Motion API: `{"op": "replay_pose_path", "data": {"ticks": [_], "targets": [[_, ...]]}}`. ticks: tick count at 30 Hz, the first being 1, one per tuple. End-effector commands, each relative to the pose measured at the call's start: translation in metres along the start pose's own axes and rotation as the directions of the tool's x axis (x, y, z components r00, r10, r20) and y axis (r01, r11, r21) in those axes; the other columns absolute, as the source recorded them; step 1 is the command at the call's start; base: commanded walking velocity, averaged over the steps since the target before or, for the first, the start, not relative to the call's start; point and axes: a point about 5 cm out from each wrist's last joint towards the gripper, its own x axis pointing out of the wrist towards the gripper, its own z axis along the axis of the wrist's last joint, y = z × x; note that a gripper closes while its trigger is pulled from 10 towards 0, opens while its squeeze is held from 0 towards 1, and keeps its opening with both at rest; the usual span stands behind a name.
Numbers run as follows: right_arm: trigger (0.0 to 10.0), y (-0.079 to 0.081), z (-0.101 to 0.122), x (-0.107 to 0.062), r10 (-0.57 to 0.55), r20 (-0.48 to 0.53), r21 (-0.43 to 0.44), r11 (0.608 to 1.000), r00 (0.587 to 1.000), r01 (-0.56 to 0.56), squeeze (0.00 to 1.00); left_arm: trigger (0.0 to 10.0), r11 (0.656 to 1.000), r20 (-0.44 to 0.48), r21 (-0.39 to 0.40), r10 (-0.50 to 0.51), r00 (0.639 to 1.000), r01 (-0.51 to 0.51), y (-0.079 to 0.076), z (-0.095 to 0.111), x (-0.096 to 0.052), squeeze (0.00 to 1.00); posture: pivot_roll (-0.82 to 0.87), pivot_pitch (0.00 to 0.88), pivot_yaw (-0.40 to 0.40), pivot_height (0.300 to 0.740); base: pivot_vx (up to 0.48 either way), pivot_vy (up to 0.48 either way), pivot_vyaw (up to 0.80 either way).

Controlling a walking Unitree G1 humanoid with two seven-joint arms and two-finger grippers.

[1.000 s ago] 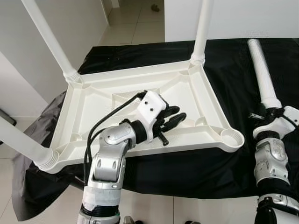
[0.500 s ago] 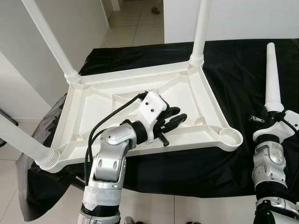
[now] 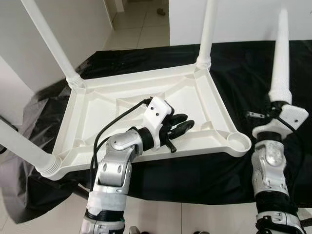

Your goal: Building children table

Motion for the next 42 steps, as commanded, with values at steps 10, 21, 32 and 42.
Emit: {"op": "replay_pose_path", "data": {"ticks": [10, 21, 32, 42], "targets": [[10.0, 0.034, 0.069, 0.054, 0.135, 0.266, 0.018, 0.989, 0.955, -0.145, 0.00, 10.0, 0.994, 0.165, -0.017, 0.110, 0.980, -0.108, 0.019, 0.055, 0.026, 0.00, -0.03, 0.047, 0.091, 0.740, 0.000, 0.000, 0.00], [10.0, 0.065, 0.118, 0.072, 0.309, 0.435, -0.020, 0.942, 0.846, -0.334, 0.00, 10.0, 0.993, 0.186, -0.063, 0.112, 0.976, -0.102, 0.036, 0.078, 0.031, 0.00, -0.04, 0.038, 0.075, 0.740, 0.000, 0.000, 0.00], [10.0, 0.082, 0.111, 0.050, 0.453, 0.416, -0.051, 0.877, 0.788, -0.477, 0.00, 10.0, 0.985, 0.248, -0.161, 0.096, 0.964, -0.057, 0.050, 0.097, 0.029, 0.00, -0.04, 0.038, 0.074, 0.740, 0.000, 0.000, 0.00], [10.0, 0.078, 0.098, 0.026, 0.524, 0.343, -0.057, 0.840, 0.779, -0.540, 0.00, 10.0, 0.961, 0.214, -0.274, 0.039, 0.976, 0.021, 0.061, 0.093, 0.026, 1.00, -0.06, 0.045, 0.081, 0.740, 0.000, 0.000, 0.00]]}}
